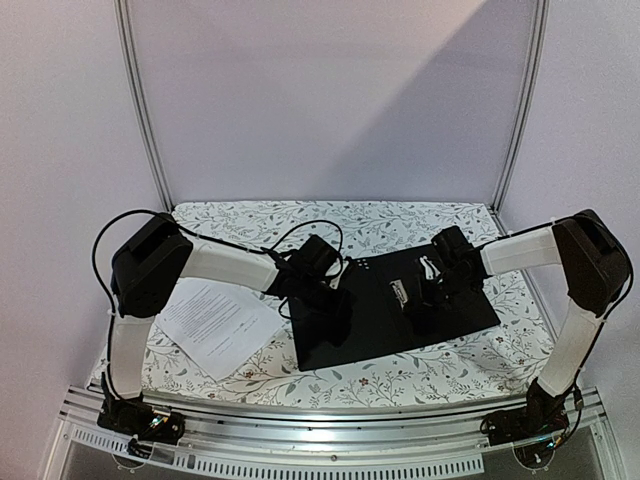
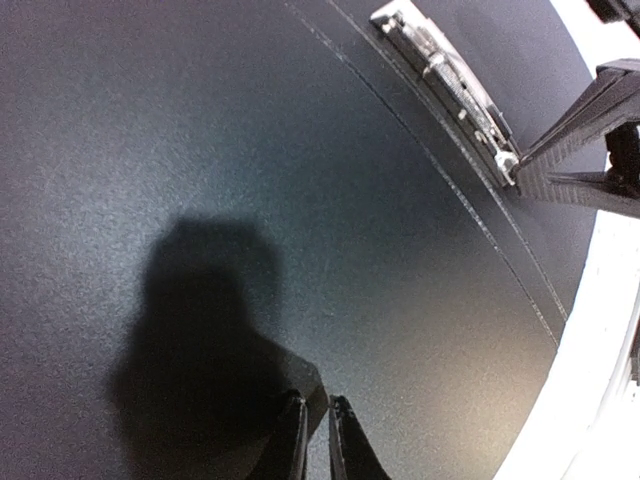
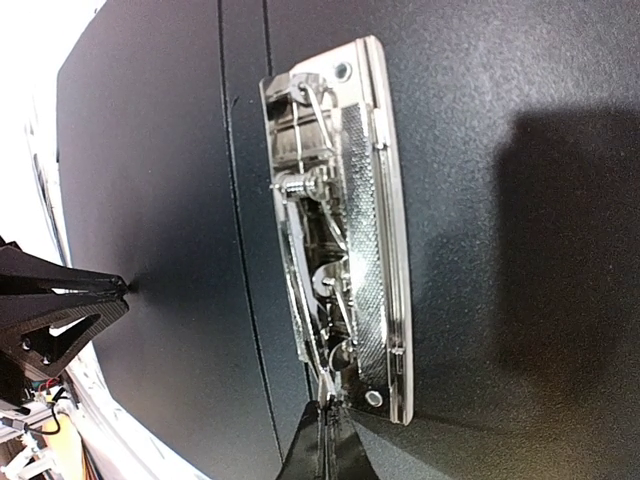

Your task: Put the files into the folder

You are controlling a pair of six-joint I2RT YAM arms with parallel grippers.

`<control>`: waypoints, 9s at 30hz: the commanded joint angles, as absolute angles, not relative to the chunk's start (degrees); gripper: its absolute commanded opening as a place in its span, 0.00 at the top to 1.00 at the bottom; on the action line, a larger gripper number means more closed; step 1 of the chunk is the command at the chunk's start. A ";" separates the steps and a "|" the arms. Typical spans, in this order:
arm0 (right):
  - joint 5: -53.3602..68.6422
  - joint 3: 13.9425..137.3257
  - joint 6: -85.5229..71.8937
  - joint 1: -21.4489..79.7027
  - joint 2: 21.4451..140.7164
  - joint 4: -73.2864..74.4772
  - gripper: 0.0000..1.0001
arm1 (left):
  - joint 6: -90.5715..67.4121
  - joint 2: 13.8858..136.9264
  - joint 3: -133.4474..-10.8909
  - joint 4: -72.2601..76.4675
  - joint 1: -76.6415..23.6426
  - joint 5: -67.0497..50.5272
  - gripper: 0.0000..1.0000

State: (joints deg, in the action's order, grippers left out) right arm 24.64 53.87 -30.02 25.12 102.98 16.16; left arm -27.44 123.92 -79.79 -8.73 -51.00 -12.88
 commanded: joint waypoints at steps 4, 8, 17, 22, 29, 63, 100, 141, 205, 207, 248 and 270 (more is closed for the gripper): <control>20.79 49.44 -30.97 23.63 107.61 16.31 1.00 | -26.64 127.96 -79.80 -13.69 -51.42 -13.51 0.90; 20.57 49.28 -31.37 22.55 106.77 16.49 1.00 | -26.31 128.29 -79.97 -14.12 -51.43 -13.14 0.91; 25.24 56.45 -29.85 22.06 95.66 17.52 1.00 | -25.38 129.55 -81.08 -15.93 -51.58 -12.14 0.91; 31.69 57.40 -32.43 22.09 93.93 13.23 0.86 | -24.27 128.98 -81.34 -15.97 -51.86 -10.78 0.91; 24.60 57.04 -29.63 22.11 92.96 16.88 0.72 | -18.45 125.34 -81.99 -15.48 -53.35 -4.82 0.86; -11.00 54.01 -21.96 9.58 99.34 22.94 0.30 | -10.28 96.15 -68.51 -8.19 -53.61 23.51 0.01; -1.46 34.23 -28.36 9.67 73.61 27.22 0.18 | -14.14 107.47 -81.34 -29.29 -45.65 37.16 0.01; 16.23 79.29 -20.24 46.18 115.53 8.07 0.26 | -22.45 78.54 -56.17 -42.31 -32.80 26.81 0.00; 32.82 94.56 -34.26 55.57 138.21 -6.95 0.52 | -61.64 50.32 -21.00 -14.11 -18.86 5.02 0.57; 32.87 94.55 -34.44 55.63 138.33 -7.05 0.52 | -61.23 51.09 -20.92 -12.46 -18.85 5.26 0.58; 39.22 64.46 -35.60 38.12 110.19 -21.20 0.26 | -26.30 70.66 -41.96 10.14 -19.48 -11.51 1.00; 45.66 61.15 -56.12 35.23 121.26 -66.27 0.17 | -20.80 70.37 -52.61 6.60 -33.75 -35.63 1.00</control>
